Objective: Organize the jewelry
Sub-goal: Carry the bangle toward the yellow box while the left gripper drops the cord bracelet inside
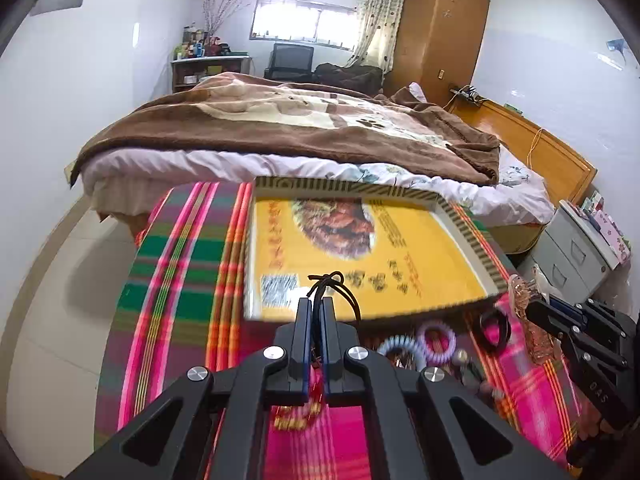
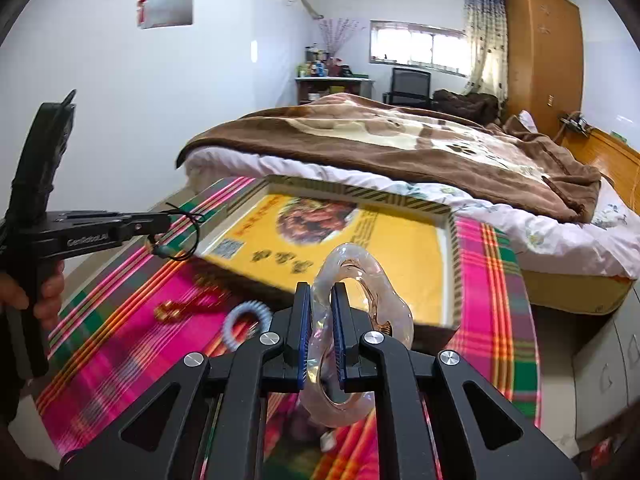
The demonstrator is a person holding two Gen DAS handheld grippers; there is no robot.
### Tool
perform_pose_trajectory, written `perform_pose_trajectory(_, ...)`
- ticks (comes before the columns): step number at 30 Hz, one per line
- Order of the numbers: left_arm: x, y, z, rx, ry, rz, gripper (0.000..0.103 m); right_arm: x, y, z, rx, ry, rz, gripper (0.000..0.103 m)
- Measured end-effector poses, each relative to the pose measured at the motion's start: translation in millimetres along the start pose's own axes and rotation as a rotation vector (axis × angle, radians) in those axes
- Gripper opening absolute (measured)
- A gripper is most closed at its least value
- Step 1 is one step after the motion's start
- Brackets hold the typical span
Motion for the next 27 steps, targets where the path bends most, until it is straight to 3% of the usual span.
perform_pose_trajectory(5,28.4,10.4,-20.0,0.005,-0.025,0.03,0.003,23.8,26.5,-13.1,0.001,-0.031,0.039,0.011)
perform_pose_trajectory(16,100.5,14.4,-48.8,0.012,-0.089,0.008,0.003,94.7,68.7,-18.4,-0.002,-0.159,0.071,0.011)
perform_pose_trajectory(27,146.7,4.0,-50.1,0.0,-0.165,-0.039,0.003,134.2,82.7,-11.4,0.014,-0.245,0.061,0.011)
Point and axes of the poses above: each gripper's, at about its wrist camera, not at the fingertips, and x roughly the way its jaws point, y to its right, z to its underside, the point moved 4 cm from there along x, roughly the way its jaws point, and after that the axes turned 14 degrees about -x, right-handed, at the moved point
